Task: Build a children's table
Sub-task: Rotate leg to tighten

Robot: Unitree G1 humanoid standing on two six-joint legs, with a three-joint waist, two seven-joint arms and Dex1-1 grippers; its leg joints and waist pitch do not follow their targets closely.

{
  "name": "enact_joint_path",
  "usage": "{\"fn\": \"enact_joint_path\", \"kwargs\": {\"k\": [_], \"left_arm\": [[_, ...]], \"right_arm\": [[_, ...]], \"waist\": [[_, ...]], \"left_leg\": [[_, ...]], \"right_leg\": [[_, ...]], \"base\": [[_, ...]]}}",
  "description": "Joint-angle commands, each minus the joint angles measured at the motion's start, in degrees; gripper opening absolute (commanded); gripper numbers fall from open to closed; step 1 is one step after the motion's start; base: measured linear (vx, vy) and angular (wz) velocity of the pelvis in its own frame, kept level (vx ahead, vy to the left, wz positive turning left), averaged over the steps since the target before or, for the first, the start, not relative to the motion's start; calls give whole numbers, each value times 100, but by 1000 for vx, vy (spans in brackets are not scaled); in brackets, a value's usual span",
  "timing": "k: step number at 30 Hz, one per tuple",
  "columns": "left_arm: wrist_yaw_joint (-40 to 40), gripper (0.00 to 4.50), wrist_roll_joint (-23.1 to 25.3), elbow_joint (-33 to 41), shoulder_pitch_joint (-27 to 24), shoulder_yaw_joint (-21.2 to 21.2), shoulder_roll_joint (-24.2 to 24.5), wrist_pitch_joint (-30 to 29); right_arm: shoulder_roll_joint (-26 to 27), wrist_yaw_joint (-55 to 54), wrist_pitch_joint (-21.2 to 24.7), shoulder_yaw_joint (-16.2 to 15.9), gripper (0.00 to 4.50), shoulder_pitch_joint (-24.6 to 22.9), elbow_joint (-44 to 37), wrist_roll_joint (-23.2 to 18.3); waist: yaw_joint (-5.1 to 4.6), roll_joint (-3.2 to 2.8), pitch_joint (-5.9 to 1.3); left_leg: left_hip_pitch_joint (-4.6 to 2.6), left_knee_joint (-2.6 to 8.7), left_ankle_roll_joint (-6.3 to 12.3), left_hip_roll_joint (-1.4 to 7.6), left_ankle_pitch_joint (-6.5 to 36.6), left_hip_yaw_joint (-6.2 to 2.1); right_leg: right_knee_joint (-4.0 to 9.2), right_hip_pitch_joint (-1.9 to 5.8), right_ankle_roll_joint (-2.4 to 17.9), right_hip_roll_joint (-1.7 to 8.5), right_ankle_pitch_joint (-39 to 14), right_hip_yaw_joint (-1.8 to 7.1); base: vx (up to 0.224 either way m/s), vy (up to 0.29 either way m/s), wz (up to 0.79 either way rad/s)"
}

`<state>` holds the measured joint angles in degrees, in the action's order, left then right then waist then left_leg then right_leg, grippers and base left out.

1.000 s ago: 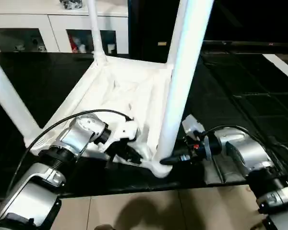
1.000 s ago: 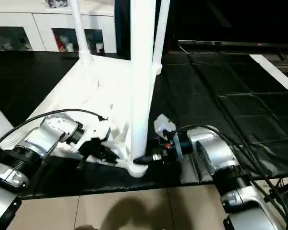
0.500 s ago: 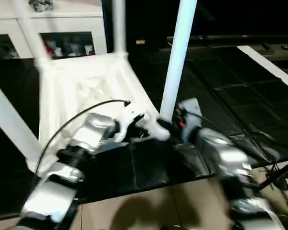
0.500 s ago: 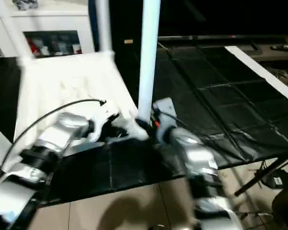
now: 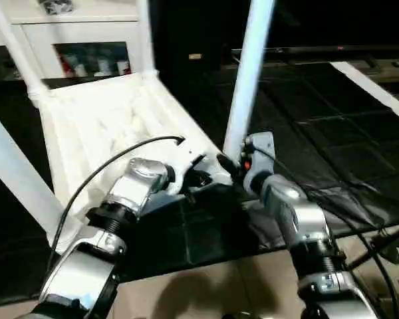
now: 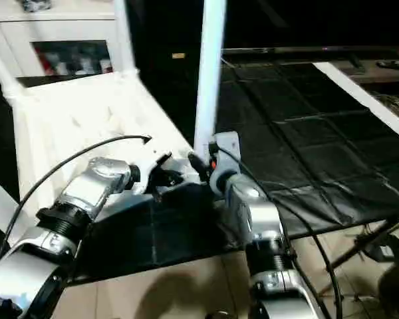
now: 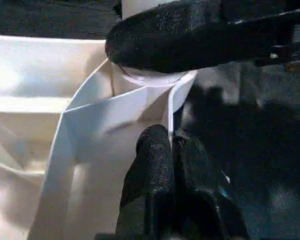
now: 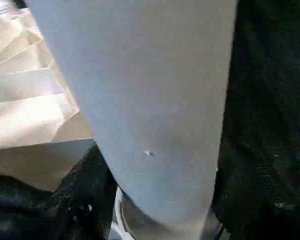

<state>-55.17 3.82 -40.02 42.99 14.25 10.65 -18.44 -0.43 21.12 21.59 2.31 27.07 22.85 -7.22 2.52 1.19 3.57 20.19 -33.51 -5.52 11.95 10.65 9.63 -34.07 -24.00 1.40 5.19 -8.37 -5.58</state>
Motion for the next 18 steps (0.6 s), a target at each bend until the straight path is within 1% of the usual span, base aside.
{"fn": "enact_joint_path", "kwargs": {"k": [1, 2, 3, 4, 5, 6, 7, 8, 9, 10, 11, 12, 13, 14, 15, 16, 17, 18], "left_arm": [[-398, 0, -99, 87, 125, 122, 34, 406], [-414, 0, -90, 63, 134, 127, 46, 431], [-530, 0, -43, -46, 171, 169, 116, 636], [-606, 0, -20, -106, 192, 194, 154, 745], [-672, 0, 2, -159, 211, 214, 193, 823], [-772, 0, 32, -226, 234, 253, 244, 1012], [-865, 0, 42, -283, 251, 275, 280, 1160], [-944, 0, 31, -368, 276, 267, 299, 1296], [-1003, 0, 10, -571, 319, 243, 311, 1654], [-1003, 0, 10, -571, 319, 243, 311, 1654], [-1036, 0, 31, -658, 332, 264, 329, 1795], [-1069, 0, 37, -710, 338, 272, 345, 1895], [-1127, 0, 29, -798, 349, 267, 365, 2053], [-1155, 0, -3, -824, 352, 238, 366, 2082], [-1193, 0, -51, -849, 353, 196, 368, 2143], [-1193, 0, -51, -849, 353, 196, 368, 2143], [-1168, 0, -74, -858, 349, 158, 371, 2225], [-1142, 0, -115, -816, 333, 108, 369, 2239]], "right_arm": [[-125, 305, -47, 24, 320, -224, -269, -209], [-147, 335, -66, 35, 320, -249, -297, -223], [-241, 595, -97, 109, 347, -384, -477, -382], [-284, 769, -71, 174, 357, -467, -604, -522], [-350, 892, -26, 219, 360, -560, -744, -616], [-486, 1094, -57, 182, 363, -684, -896, -661], [-659, 1354, -86, 89, 374, -816, -1040, -680], [-875, 1608, -70, -16, 389, -969, -1185, -665], [-1269, 1974, -78, -220, 400, -1209, -1336, -543], [-1269, 1974, -78, -220, 400, -1209, -1336, -543], [-1426, 2150, -20, -252, 408, -1337, -1441, -574], [-1501, 2259, 6, -257, 418, -1415, -1519, -628], [-1623, 2460, 18, -254, 431, -1550, -1663, -737], [-1668, 2549, -2, -244, 440, -1614, -1739, -791], [-1718, 2652, 5, -241, 446, -1714, -1887, -877], [-1718, 2652, 5, -241, 449, -1714, -1887, -877], [-1736, 2680, 46, -271, 449, -1785, -2014, -943], [-1721, 2678, 48, -302, 449, -1820, -2078, -987]], "waist": [[31, -55, -455], [39, -57, -451], [60, -77, -455], [82, -63, -447], [115, -90, -441], [115, -80, -436], [130, -90, -436], [151, -84, -426], [176, -73, -417], [213, -60, -424], [233, -23, -421], [243, -25, -423], [252, -47, -420], [267, -59, -425], [272, -53, -427], [272, -46, -434], [278, -84, -431], [272, -99, -435]], "left_leg": [[5, 362, 292, 61, 963, 32], [8, 366, 302, 63, 975, 30], [3, 364, 301, 69, 974, 29], [-10, 371, 304, 70, 1044, 34], [-31, 372, 314, 77, 1130, 39], [-34, 376, 295, 83, 1163, 36], [-16, 381, 292, 72, 1205, 31], [-19, 378, 303, 67, 1235, 30], [-31, 385, 291, 82, 1274, 33], [-26, 376, 298, 69, 1256, 35], [-6, 378, 298, 64, 1231, 27], [2, 375, 299, 63, 1214, 33], [9, 374, 325, 54, 1244, 27], [-11, 372, 322, 64, 1261, 23], [-1, 377, 324, 78, 1237, 17], [20, 377, 320, 76, 1199, 11], [11, 383, 305, 87, 1188, 2], [2, 382, 292, 89, 1214, 3]], "right_leg": [[375, 417, 1198, 265, -1066, 287], [375, 418, 1180, 272, -1104, 290], [375, 413, 1173, 276, -1132, 292], [396, 409, 1130, 271, -1230, 291], [423, 394, 1105, 268, -1281, 293], [412, 387, 1111, 270, -1312, 295], [427, 414, 1073, 261, -1360, 287], [441, 413, 1029, 255, -1410, 283], [443, 403, 1002, 275, -1504, 298], [464, 423, 933, 270, -1629, 290], [458, 430, 904, 286, -1739, 289], [463, 430, 870, 289, -1783, 291], [491, 424, 806, 289, -1891, 282], [484, 416, 795, 286, -1890, 282], [458, 411, 861, 292, -1764, 287], [447, 428, 884, 290, -1693, 279], [435, 418, 928, 294, -1640, 280], [432, 412, 984, 292, -1574, 279]], "base": [[0, 0, 0], [0, 0, 0], [0, 0, 0], [0, 0, 0], [0, 0, 0], [0, 0, 0], [0, 0, 0], [0, 0, 0], [0, 0, 0], [0, 0, 0], [0, 0, 0], [0, 0, 0], [0, 0, 0], [0, 0, 0], [0, 0, 0], [0, 0, 0], [0, 0, 0], [0, 0, 0]]}}
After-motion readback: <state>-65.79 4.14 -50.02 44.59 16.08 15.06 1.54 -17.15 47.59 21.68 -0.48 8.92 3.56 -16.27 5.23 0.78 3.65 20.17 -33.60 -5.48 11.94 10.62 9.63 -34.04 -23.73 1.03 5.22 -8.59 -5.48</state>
